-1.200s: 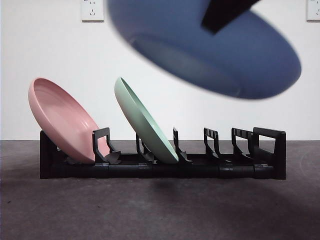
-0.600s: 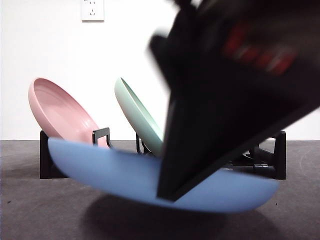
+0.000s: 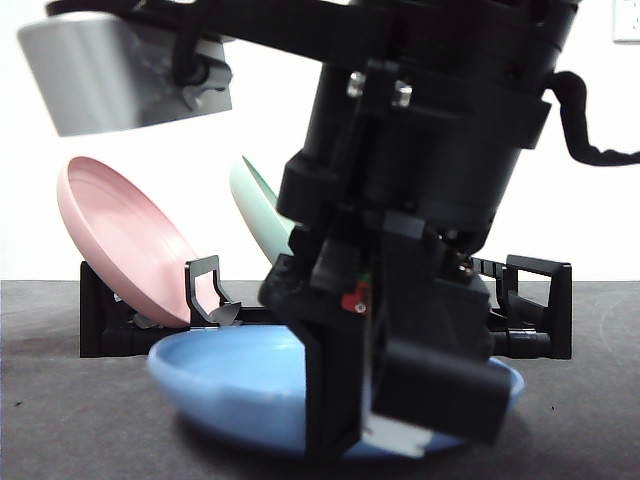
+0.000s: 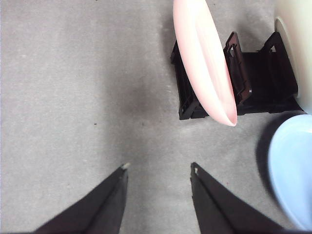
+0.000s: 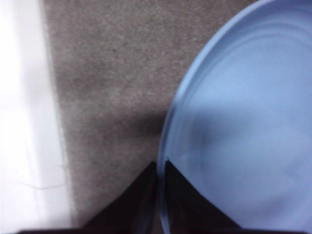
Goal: Place the plate
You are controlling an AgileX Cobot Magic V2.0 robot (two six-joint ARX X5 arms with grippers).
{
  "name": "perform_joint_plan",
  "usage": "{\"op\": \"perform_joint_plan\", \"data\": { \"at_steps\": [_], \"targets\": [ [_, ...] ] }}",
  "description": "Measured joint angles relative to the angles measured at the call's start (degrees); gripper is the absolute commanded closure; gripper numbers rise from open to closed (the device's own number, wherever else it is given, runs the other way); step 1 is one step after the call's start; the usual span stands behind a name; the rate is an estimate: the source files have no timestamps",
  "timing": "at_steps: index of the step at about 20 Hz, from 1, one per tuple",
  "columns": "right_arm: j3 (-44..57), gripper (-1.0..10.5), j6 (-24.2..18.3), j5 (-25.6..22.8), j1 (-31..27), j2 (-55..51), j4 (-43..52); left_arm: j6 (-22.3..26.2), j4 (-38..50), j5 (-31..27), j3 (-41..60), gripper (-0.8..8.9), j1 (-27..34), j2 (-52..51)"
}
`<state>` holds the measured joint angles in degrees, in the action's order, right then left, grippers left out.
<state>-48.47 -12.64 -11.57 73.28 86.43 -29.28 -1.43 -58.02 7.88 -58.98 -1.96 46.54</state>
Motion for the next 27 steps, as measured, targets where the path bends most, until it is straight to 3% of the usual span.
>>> {"op": "perform_joint_plan", "data": {
  "at_steps": [4,7,11,19,23,27],
  "targets": [
    [0.0,6.7,0.1,1.6,0.1,0.0,0.0,0.0,0.0,0.0,0.0,6.08,0.0,0.0],
    [-2.7,6.7,2.7,7.1,0.3,-0.1,-0.8,0.0,0.0,0.0,0.0,6.08,0.0,0.0],
    [-11.4,6.7,9.9,13.4,-2.2,-5.2,-0.2,-0.1,0.0,0.0,0.0,6.08,0.0,0.0],
    [-14.8,6.7,23.0,13.1,-23.0,-21.8,-4.9,-6.7,4.6,0.0,0.0,5.93,-2.4,3.5],
    [-14.8,6.7,24.9,13.0,-34.8,-26.0,-13.1,-10.3,8.2,0.0,-1.1,5.85,-4.5,8.1],
    [-14.8,6.7,24.8,13.0,-41.5,-26.4,-17.6,-10.8,9.4,0.0,-7.4,5.53,-5.2,16.6]
  ]
}}
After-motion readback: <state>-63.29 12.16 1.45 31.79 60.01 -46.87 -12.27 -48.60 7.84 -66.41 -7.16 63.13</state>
